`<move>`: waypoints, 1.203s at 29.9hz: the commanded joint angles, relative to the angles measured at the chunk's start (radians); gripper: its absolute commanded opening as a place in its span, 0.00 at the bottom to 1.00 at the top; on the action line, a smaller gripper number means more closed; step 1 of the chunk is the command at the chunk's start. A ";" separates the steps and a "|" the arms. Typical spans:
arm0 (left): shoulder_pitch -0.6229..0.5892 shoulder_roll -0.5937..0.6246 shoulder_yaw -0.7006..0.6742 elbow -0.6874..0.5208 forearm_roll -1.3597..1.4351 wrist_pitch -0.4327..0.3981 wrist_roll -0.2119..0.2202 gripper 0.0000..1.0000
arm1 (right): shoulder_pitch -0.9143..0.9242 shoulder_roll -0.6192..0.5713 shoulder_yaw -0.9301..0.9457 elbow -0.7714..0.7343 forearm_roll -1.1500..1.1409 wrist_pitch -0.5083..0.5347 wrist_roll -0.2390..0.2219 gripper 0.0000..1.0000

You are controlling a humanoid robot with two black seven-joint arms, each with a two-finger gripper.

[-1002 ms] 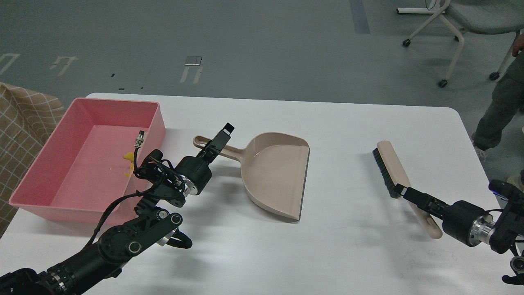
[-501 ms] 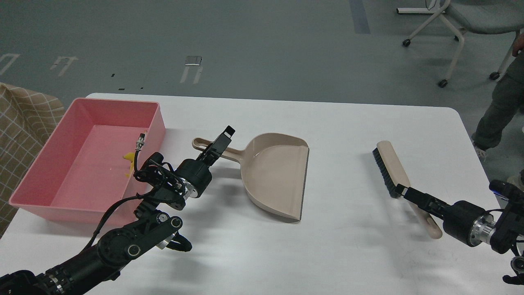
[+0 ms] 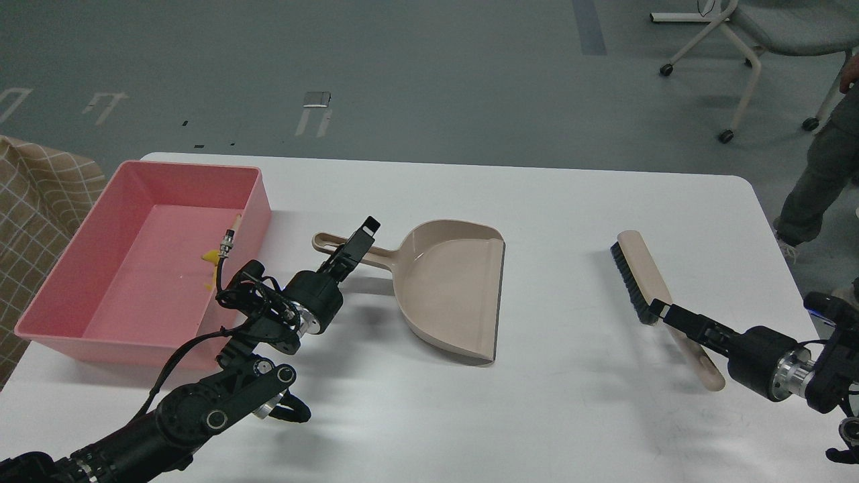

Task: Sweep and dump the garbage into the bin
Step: 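Release the dustpan handle and withdraw the left gripper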

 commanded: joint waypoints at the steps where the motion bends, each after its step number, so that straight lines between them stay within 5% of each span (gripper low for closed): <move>1: 0.007 0.002 0.000 -0.001 0.000 0.010 -0.001 0.98 | 0.000 0.000 0.000 -0.009 -0.001 0.000 0.000 0.80; 36: 0.200 0.172 -0.023 -0.242 -0.011 0.058 -0.008 0.98 | 0.051 -0.003 -0.002 -0.055 -0.001 0.000 0.002 0.81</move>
